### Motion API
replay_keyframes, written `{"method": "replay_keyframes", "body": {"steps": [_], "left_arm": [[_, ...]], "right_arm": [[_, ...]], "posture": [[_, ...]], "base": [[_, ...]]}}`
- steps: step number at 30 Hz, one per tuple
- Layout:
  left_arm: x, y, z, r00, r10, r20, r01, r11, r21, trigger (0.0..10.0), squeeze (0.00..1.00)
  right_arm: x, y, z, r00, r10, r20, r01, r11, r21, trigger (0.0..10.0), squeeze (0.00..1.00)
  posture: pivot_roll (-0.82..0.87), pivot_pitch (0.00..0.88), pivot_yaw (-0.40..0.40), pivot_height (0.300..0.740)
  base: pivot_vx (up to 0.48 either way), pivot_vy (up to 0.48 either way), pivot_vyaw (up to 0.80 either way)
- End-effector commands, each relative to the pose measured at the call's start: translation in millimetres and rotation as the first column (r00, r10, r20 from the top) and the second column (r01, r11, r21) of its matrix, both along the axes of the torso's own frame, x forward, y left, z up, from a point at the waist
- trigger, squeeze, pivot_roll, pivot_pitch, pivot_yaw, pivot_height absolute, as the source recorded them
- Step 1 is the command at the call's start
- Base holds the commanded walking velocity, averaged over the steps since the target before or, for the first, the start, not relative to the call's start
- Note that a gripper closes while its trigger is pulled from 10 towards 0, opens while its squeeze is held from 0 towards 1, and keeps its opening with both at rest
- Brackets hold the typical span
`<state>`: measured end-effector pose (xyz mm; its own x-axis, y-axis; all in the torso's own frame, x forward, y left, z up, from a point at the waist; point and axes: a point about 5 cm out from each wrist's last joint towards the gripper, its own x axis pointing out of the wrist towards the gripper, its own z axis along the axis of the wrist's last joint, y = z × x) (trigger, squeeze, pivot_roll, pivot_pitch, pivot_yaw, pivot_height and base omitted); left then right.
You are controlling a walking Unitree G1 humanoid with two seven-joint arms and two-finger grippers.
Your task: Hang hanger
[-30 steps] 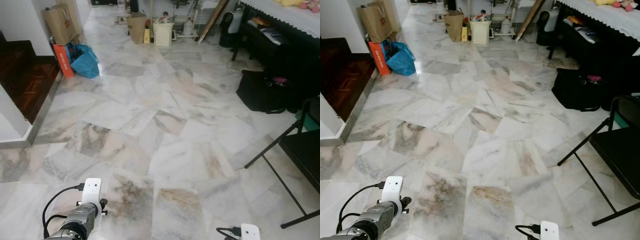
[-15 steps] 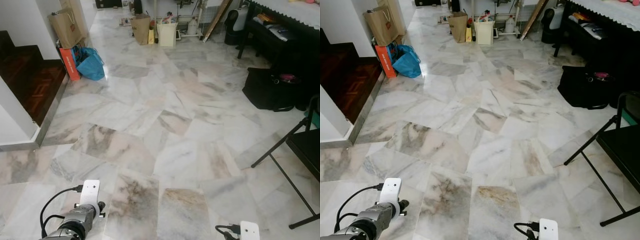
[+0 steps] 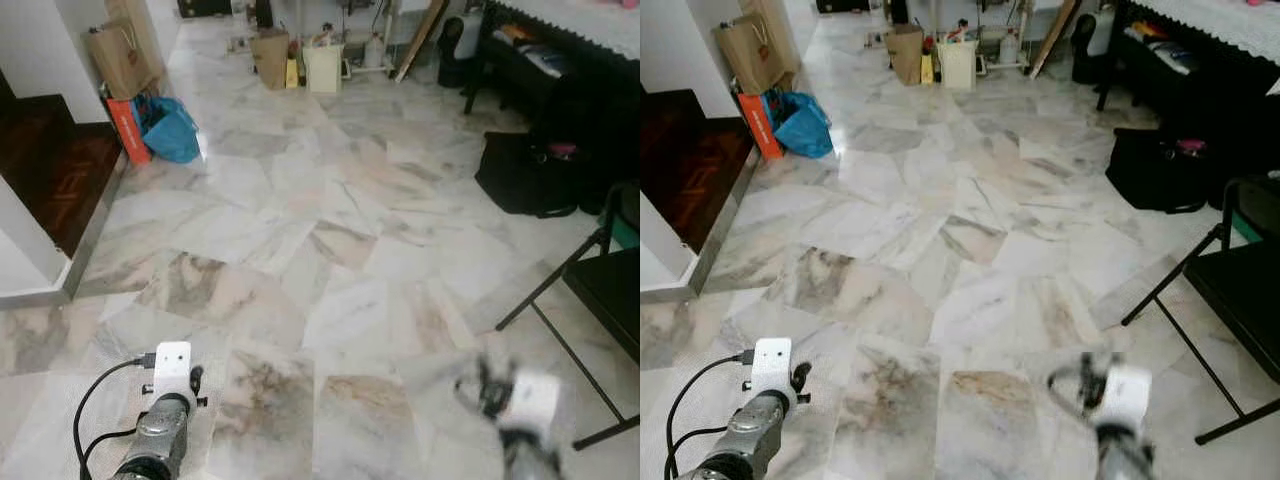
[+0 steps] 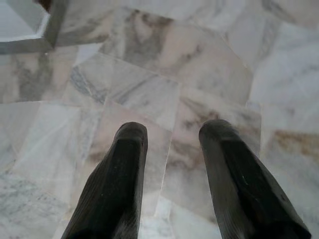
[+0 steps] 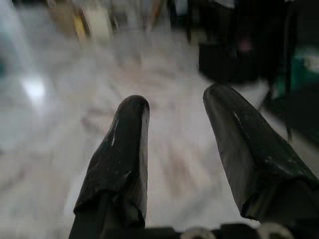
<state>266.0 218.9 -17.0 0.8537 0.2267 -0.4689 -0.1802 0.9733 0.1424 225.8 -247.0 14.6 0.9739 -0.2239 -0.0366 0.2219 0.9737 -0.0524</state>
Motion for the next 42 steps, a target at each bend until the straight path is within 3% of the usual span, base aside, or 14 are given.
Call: {"method": "replay_keyframes", "body": {"steps": [1,2,3,4,7,10,11,14,21,27,35,38,41,42], "left_arm": [[-2.3,2.5,0.6,0.999,0.017,0.03,-0.017,1.0,-0.007,10.0,0.0],[-2.4,2.5,0.9,0.999,0.015,0.037,-0.015,1.0,-0.004,10.0,0.0],[-21.9,11.2,-2.4,0.995,0.009,0.104,-0.011,1.0,0.02,10.0,0.0],[-21.9,11.2,-2.4,0.995,0.009,0.104,-0.011,1.0,0.02,10.0,0.0],[-57.6,26.0,3.5,0.971,-0.002,0.24,-0.018,0.996,0.085,10.0,0.0],[-57.2,33.6,22.6,0.938,0.012,0.347,-0.061,0.99,0.129,10.0,0.0],[-51.9,34.1,44.6,0.901,-0.019,0.433,-0.061,0.984,0.169,10.0,0.0],[-47.1,34.7,76.7,0.848,-0.033,0.529,-0.086,0.976,0.2,10.0,0.0],[-40.0,23.4,118.7,0.773,-0.129,0.621,-0.031,0.97,0.24,10.0,0.0],[-37.5,12.2,130.6,0.778,-0.164,0.607,0.018,0.971,0.239,10.0,0.0],[-37.5,13.4,140.2,0.785,-0.16,0.599,0.02,0.972,0.233,10.0,0.0],[-32.1,16.5,128.3,0.824,-0.149,0.547,0.033,0.976,0.217,10.0,0.0],[-28.0,27.3,101.3,0.888,-0.106,0.448,0.025,0.983,0.184,10.0,0.0],[-27.8,35.1,81.8,0.925,-0.056,0.376,0.003,0.99,0.14,10.0,0.0]], "right_arm": [[-11.4,4.4,-6.7,1.0,-0.01,-0.026,0.01,1.0,0.018,10.0,0.0],[-11.8,4.0,-5.3,1.0,-0.013,-0.018,0.013,1.0,0.015,10.0,0.0],[-12.3,3.5,-0.8,1.0,-0.01,0.005,0.01,1.0,0.008,10.0,0.0],[-12.3,3.5,-0.8,1.0,-0.01,0.005,0.01,1.0,0.008,10.0,0.0],[-14.1,5.2,10.2,0.999,0.012,0.045,-0.012,1.0,-0.008,10.0,0.0],[-19.1,9.7,23.9,0.996,0.043,0.072,-0.043,0.999,-0.014,10.0,0.0],[-22.9,13.1,31.1,0.995,0.071,0.077,-0.069,0.997,-0.027,10.0,0.0],[-29.2,17.2,39.5,0.992,0.099,0.082,-0.095,0.994,-0.047,10.0,0.0],[-42.9,20.4,56.1,0.993,0.089,0.077,-0.086,0.995,-0.046,10.0,0.0],[-54.3,20.0,54.0,0.999,0.041,0.02,-0.04,0.999,-0.035,10.0,0.0],[-57.4,20.9,56.5,1.0,0.019,-0.007,-0.019,1.0,-0.014,10.0,0.0],[-50.2,17.2,43.2,0.998,0.008,-0.055,-0.007,1.0,0.011,10.0,0.0],[-45.2,12.9,16.4,0.987,-0.014,-0.16,0.022,0.999,0.049,10.0,0.0],[-43.8,13.7,1.7,0.977,-0.005,-0.213,0.02,0.997,0.071,10.0,0.0]], "posture": [[-0.13,0.0,0.014,0.74],[-0.13,0.0,0.014,0.74],[-0.13,0.0,0.013,0.74],[-0.13,0.0,0.013,0.74],[-0.13,0.0,0.009,0.74],[-0.12,0.0,0.002,0.74],[-0.11,0.0,-0.006,0.74],[-0.1,0.0,-0.011,0.74],[-0.1,0.0,-0.013,0.74],[-0.11,0.0,-0.012,0.74],[-0.1,0.0,-0.012,0.74],[-0.11,0.0,-0.012,0.74],[-0.1,0.0,-0.013,0.74],[-0.09,0.0,-0.014,0.74]], "base": [[0.0,0.0,0.0],[0.0,0.0,0.0],[0.0,0.0,0.0],[0.0,0.0,0.0],[0.0,0.0,0.0],[0.0,0.0,0.0],[0.0,0.0,0.0],[0.0,0.0,0.0],[0.0,0.0,0.0],[0.0,0.0,0.0],[0.0,0.0,0.0],[0.0,0.0,0.0],[0.0,0.0,0.0],[0.0,0.0,0.0]]}}
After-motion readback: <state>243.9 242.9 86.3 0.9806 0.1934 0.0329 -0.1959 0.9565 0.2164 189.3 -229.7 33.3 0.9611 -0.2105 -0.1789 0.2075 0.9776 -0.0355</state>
